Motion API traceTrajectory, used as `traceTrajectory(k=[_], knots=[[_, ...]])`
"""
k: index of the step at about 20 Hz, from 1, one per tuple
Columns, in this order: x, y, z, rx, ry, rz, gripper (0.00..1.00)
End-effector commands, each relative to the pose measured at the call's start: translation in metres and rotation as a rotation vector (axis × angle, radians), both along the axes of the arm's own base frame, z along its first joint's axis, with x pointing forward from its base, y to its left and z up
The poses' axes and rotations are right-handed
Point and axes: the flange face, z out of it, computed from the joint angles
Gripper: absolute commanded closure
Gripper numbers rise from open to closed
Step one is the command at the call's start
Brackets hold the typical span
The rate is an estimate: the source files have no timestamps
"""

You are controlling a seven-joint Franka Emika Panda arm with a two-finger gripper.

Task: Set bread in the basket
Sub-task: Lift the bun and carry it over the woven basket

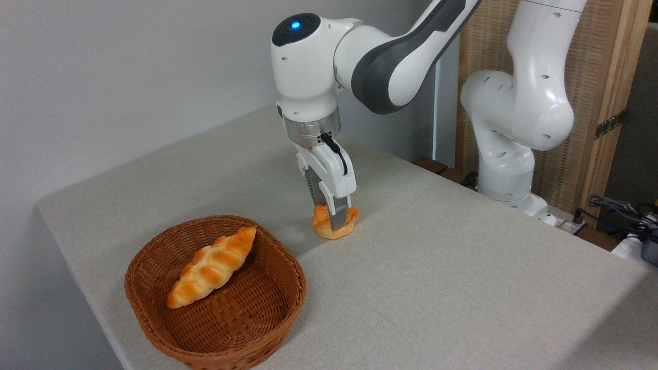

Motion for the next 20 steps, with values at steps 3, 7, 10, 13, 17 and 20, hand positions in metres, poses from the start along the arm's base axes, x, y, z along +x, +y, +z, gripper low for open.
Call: traceTrajectory(k=[3,7,10,13,17,20], knots=[[0.000,-0.005,-0.008,-0.011,0.000,0.002,0.58],[0.005,-0.015,0.007,-0.005,-0.022,-0.022,0.58],[0.022,-0.009,0.047,-0.027,-0.053,-0.010,0.59],[0.050,0.007,0.090,-0.039,-0.059,0.015,0.61],[0.092,0.001,0.123,-0.028,-0.095,0.016,0.61],[0.127,0.006,0.140,-0.025,-0.151,0.041,0.60]])
